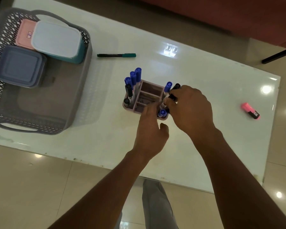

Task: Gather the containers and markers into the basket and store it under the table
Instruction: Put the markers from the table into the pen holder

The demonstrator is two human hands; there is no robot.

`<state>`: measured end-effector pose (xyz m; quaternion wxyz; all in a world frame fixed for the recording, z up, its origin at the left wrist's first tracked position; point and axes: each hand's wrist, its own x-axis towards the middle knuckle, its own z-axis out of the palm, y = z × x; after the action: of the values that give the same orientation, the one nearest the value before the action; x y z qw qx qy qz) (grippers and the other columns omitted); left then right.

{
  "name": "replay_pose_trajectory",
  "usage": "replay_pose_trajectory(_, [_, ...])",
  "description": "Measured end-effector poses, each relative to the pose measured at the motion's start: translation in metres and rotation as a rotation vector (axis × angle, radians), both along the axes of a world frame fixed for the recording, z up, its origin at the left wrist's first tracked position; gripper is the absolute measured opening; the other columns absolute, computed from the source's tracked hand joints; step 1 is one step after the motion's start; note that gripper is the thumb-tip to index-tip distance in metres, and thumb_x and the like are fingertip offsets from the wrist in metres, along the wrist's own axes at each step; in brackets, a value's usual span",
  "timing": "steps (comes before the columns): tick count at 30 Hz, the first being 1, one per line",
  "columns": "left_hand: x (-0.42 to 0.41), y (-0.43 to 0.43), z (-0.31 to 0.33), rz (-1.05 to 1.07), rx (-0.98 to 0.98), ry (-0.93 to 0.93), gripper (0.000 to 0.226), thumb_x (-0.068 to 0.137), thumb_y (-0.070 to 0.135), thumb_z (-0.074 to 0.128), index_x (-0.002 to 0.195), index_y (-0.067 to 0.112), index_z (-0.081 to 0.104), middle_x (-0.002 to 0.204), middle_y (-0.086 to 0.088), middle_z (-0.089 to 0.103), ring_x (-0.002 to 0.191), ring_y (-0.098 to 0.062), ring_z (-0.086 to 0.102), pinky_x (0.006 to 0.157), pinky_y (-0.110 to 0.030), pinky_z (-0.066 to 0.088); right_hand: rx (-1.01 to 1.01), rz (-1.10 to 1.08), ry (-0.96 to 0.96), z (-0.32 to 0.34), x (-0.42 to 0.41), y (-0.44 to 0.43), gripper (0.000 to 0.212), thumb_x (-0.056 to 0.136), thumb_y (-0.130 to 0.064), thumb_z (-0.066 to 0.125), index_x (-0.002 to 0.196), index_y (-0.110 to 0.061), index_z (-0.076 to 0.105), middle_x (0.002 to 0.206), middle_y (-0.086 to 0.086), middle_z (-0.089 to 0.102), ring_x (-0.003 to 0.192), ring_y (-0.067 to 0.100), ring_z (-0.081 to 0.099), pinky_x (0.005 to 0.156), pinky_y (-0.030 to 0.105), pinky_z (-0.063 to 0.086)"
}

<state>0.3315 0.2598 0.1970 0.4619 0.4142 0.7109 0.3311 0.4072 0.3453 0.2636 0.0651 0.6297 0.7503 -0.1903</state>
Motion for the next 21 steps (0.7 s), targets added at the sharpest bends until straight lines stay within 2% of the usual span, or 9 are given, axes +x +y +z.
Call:
replay_pose_trajectory(2, [0.004,0.002,-0.007,0.000,-0.003,0.056,0.050,0.084,0.013,0.070,0.128,0.022,0.048,0.122,0.007,0.056,0.106,-0.006,0.055,0.090,-0.010,0.041,-0.011,0.037,-0.051,0.002,-0.002,0.002,0.024,0.100,-0.029,0.047,0.107,-0.013,0.064,0.090,0.003,0.055,0.077,0.019,0.050,0.066,0.029,0.039])
replay_pose_trajectory(5, [0.005,0.005,-0.012,0.017,-0.006,0.128,0.048,0.087,0.019,0.070,0.129,0.023,0.049,0.123,0.008,0.059,0.111,-0.009,0.058,0.098,-0.025,0.049,0.021,-0.072,0.001,-0.001,0.004,0.003,0.015,0.093,-0.012,0.057,0.104,-0.014,0.068,0.085,0.005,0.065,0.066,0.019,0.053,0.060,0.025,0.039])
replay_pose_trajectory(8, [0.004,0.006,-0.011,0.038,0.025,0.149,0.043,0.089,0.017,0.068,0.127,0.025,0.051,0.121,0.010,0.061,0.110,-0.008,0.059,0.097,-0.026,0.050,-0.027,-0.129,-0.031,-0.014,0.008,-0.005,0.016,0.090,-0.011,0.057,0.094,-0.015,0.072,0.080,0.005,0.065,0.059,0.017,0.048,0.046,0.023,0.028])
replay_pose_trajectory(11, [0.006,0.007,-0.009,0.032,0.051,0.155,0.040,0.092,0.021,0.065,0.129,0.027,0.051,0.121,0.011,0.061,0.109,-0.007,0.058,0.096,-0.024,0.049,0.002,-0.113,-0.030,-0.023,0.023,-0.009,0.018,0.087,-0.007,0.054,0.083,-0.011,0.071,0.075,0.007,0.066,0.054,0.019,0.047,0.045,0.022,0.030])
replay_pose_trajectory(12, [0.005,0.007,-0.010,0.023,0.059,0.175,0.040,0.092,0.022,0.065,0.130,0.026,0.051,0.123,0.010,0.061,0.110,-0.008,0.058,0.096,-0.023,0.049,0.074,-0.129,0.045,-0.023,0.028,-0.008,0.017,0.089,-0.009,0.054,0.083,-0.011,0.070,0.075,0.007,0.068,0.054,0.020,0.051,0.048,0.024,0.037])
replay_pose_trajectory(14, [0.004,0.004,-0.012,0.012,0.066,0.219,0.042,0.093,0.024,0.063,0.132,0.025,0.050,0.126,0.008,0.060,0.113,-0.008,0.057,0.098,-0.021,0.045,0.205,-0.149,0.300,-0.019,0.030,-0.009,0.015,0.091,-0.010,0.058,0.097,-0.014,0.072,0.088,0.003,0.073,0.066,0.020,0.063,0.065,0.029,0.053])
replay_pose_trajectory(16, [0.003,0.000,-0.016,0.009,0.071,0.246,0.044,0.093,0.024,0.063,0.135,0.024,0.050,0.130,0.007,0.061,0.118,-0.010,0.057,0.102,-0.022,0.043,0.236,-0.055,0.450,-0.018,0.026,-0.013,0.022,0.090,-0.004,0.061,0.106,-0.014,0.073,0.098,0.002,0.073,0.080,0.019,0.068,0.076,0.031,0.056])
replay_pose_trajectory(19, [0.008,-0.002,-0.019,-0.003,0.077,0.314,0.048,0.092,0.024,0.063,0.139,0.023,0.049,0.135,0.004,0.059,0.123,-0.012,0.056,0.104,-0.020,0.037,0.200,0.027,0.429,-0.026,0.024,-0.012,0.026,0.088,0.002,0.061,0.106,-0.012,0.075,0.103,0.007,0.073,0.087,0.023,0.069,0.085,0.034,0.057])
replay_pose_trajectory(21, [0.010,-0.002,-0.018,-0.012,0.085,0.331,0.050,0.093,0.022,0.063,0.140,0.023,0.047,0.137,0.005,0.058,0.125,-0.011,0.055,0.103,-0.017,0.034,0.171,0.038,0.385,-0.027,0.026,-0.009,0.027,0.089,0.000,0.060,0.107,-0.014,0.075,0.103,0.006,0.072,0.086,0.025,0.069,0.085,0.036,0.056])
